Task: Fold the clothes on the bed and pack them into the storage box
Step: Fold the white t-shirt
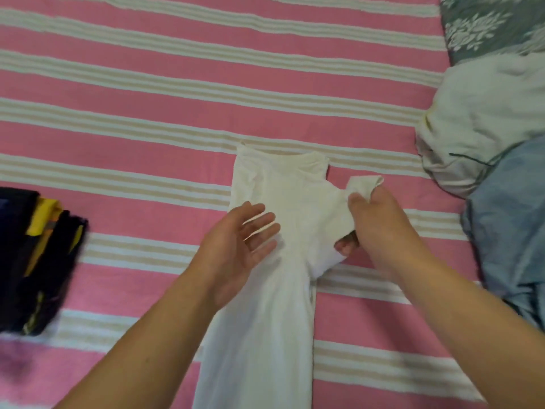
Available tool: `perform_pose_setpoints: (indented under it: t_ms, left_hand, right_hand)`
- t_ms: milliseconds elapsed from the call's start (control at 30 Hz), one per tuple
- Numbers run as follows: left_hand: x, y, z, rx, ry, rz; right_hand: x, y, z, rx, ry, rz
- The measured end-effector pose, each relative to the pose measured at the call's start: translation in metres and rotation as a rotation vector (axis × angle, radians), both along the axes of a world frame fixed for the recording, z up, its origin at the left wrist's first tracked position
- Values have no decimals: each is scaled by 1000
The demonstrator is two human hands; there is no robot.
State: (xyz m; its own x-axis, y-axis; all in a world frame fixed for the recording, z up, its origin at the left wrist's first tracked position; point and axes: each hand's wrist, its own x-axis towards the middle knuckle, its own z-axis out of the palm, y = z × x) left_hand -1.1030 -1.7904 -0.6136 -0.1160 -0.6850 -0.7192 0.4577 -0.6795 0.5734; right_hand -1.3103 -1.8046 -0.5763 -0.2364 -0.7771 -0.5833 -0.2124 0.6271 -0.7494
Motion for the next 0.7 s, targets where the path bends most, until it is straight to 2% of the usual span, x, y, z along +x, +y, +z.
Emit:
perform_pose_setpoints:
  t_ms: [33,100,167,200,267,300,400,467,567,667,700]
  left_hand:
    - [13,3,-1,68,90,65]
    - [27,3,-7,136,104,67]
    - [28,2,-16,162,30,-12]
    - [28,2,-20,171,-12,-48]
    - [25,2,-28,179,-60,-91]
    - [25,3,-31,171,-80,-117]
    - [24,8,-33,78,-208,-171]
    - [22,12,-32,51,-330,-180]
    - [22,19,-37,17,-338,-160]
    - [23,22,-43,-13,-329,-162]
    - [23,21,-44,-22,-329,-189]
  right_hand:
    - [22,-6,12,93,-167,77]
    - [52,-13,26,258,-366,298]
    - [58,-17,25,287,-364,391]
    - [54,-19,20,249,-254,387]
    - [38,-14,3,121,93,454]
    - [34,-7,-8,69,238,547]
    - [38,33,-51,-70,515,963]
    - [46,61,-70,-297,718,1080]
    - [40,86,-81,-608,801,1110]
    - [29,99,-81,-643,841,1297]
    - [23,99,-82,-641,830,1288]
